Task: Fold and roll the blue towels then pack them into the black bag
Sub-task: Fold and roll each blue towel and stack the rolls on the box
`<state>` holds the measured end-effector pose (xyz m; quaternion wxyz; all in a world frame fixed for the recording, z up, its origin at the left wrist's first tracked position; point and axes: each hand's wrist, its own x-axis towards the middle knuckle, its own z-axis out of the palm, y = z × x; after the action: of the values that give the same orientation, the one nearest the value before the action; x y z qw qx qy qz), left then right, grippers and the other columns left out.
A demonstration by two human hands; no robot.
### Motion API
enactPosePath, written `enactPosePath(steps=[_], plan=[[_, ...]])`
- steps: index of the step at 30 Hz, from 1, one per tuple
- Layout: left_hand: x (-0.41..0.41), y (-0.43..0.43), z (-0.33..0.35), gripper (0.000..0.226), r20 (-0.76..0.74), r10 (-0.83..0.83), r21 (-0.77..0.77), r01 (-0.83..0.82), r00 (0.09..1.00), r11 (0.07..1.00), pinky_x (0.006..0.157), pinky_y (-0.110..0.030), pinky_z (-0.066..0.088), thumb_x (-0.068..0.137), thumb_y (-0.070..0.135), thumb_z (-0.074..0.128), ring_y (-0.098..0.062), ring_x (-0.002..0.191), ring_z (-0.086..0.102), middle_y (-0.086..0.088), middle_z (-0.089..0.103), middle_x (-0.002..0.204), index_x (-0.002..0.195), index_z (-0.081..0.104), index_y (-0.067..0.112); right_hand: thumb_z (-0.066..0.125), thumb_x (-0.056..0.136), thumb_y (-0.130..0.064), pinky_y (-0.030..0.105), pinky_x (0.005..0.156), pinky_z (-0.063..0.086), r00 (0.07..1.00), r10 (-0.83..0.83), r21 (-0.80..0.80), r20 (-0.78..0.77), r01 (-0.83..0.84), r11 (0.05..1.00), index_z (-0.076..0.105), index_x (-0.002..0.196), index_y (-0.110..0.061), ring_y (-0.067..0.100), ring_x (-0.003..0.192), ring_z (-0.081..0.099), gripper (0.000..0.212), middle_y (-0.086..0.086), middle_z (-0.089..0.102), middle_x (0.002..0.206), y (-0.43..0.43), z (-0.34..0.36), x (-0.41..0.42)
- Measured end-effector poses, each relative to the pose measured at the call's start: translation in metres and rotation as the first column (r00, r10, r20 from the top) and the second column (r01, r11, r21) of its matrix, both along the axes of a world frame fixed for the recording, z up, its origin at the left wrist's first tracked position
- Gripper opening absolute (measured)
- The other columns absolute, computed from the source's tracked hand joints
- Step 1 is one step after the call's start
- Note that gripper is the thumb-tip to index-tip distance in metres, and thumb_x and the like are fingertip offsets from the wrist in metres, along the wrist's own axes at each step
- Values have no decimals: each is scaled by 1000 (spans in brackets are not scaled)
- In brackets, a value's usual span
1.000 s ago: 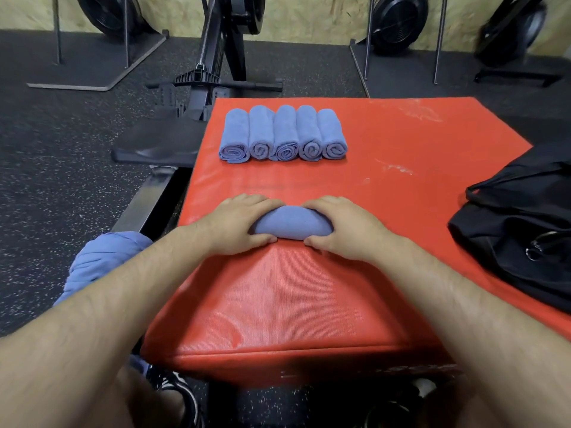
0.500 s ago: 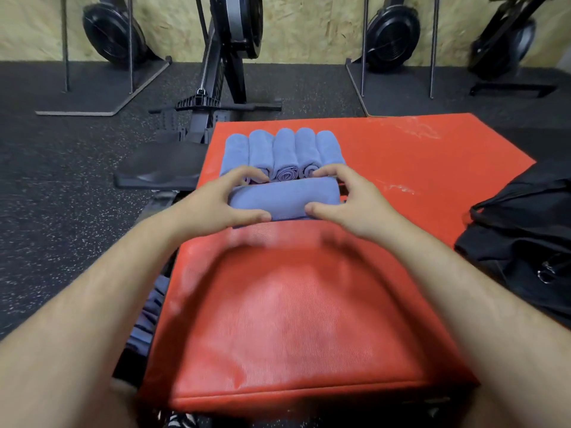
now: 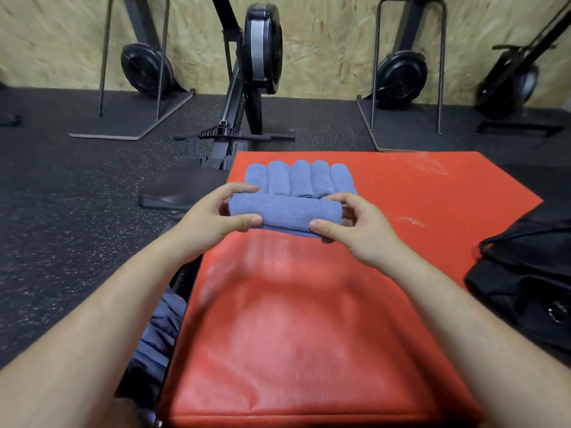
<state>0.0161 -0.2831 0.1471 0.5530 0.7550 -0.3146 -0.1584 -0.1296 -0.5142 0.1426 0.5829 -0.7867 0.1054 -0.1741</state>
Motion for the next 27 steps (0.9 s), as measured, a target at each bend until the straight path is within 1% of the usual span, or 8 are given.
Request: enactPosePath(steps=[3, 6, 10, 12, 16, 19, 22, 27], plan=[[1, -6, -15, 68, 145, 234, 113, -251, 961, 961, 85, -33, 53, 69, 45, 86, -16, 87, 65, -4, 62, 112, 127, 51, 39, 89, 72, -25, 16, 74, 48, 978, -192, -200, 86, 206, 958, 60, 101, -30, -5, 73, 55, 41, -15, 63, 90, 12, -6, 2], [-21, -23, -19, 42, 217, 347, 144, -381, 912, 913, 63, -21, 45, 81, 38, 81, -11, 67, 56, -3, 63, 88, 110, 53, 24, 86, 73, -25, 22, 88, 46, 934, -229, -411, 272, 328, 851, 60, 110, -25, 4, 97, 57, 45, -12, 62, 108, 28, -13, 1], [-49, -46, -13, 46, -348, 118, -50, -144, 930, 988, 58, -22, 52, 99, 42, 58, -18, 80, 68, -14, 71, 99, 116, 61, 0, 80, 76, -21, 31, 99, 41, 928, -78, -619, 364, 304, 724, 62, 119, -14, 26, 109, 54, 47, 5, 56, 116, 49, -26, 1], [-49, -47, -12, 44, -444, 27, -169, -113, 896, 979, 68, -31, 55, 99, 38, 58, -23, 86, 69, -19, 71, 108, 120, 62, -1, 78, 77, -22, 34, 101, 43, 937, 24, -619, 350, 211, 757, 61, 119, -15, 24, 112, 53, 46, 2, 53, 117, 56, -24, 1], [-43, -40, -3, 16, -501, 4, -314, -186, 865, 931, 67, -33, 59, 97, 16, 62, -22, 80, 71, -14, 72, 98, 108, 65, 6, 71, 88, -10, 25, 92, 51, 948, 24, -142, 316, 22, 990, 58, 115, -20, 14, 115, 59, 31, -1, 59, 118, 68, -5, 2], [-35, -40, 1, 33, -512, -6, -366, -212, 859, 906, 69, -38, 59, 93, 13, 67, -28, 90, 72, -21, 70, 113, 123, 57, 3, 65, 94, -15, 31, 96, 53, 982, -152, 60, 109, 146, 987, 55, 126, -24, 15, 109, 64, 34, -1, 62, 118, 59, 10, 20], [-29, -44, 3, 47, -482, 12, -357, -209, 876, 911, 89, -47, 57, 90, 18, 71, -33, 105, 70, -16, 70, 118, 132, 52, 8, 60, 98, -28, 51, 92, 57, 991, -4, 362, -137, 54, 931, 48, 138, -31, 22, 102, 71, 42, -5, 64, 121, 55, 23, 42], [7, -52, 18, 40, -370, 129, -255, -234, 920, 938, 100, -49, 53, 90, 29, 71, -22, 107, 70, -3, 71, 114, 126, 59, 18, 55, 100, -23, 50, 79, 61, 993, -48, 305, -112, 80, 949, 56, 122, -31, 19, 93, 72, 24, -9, 66, 110, 54, 45, 87]])
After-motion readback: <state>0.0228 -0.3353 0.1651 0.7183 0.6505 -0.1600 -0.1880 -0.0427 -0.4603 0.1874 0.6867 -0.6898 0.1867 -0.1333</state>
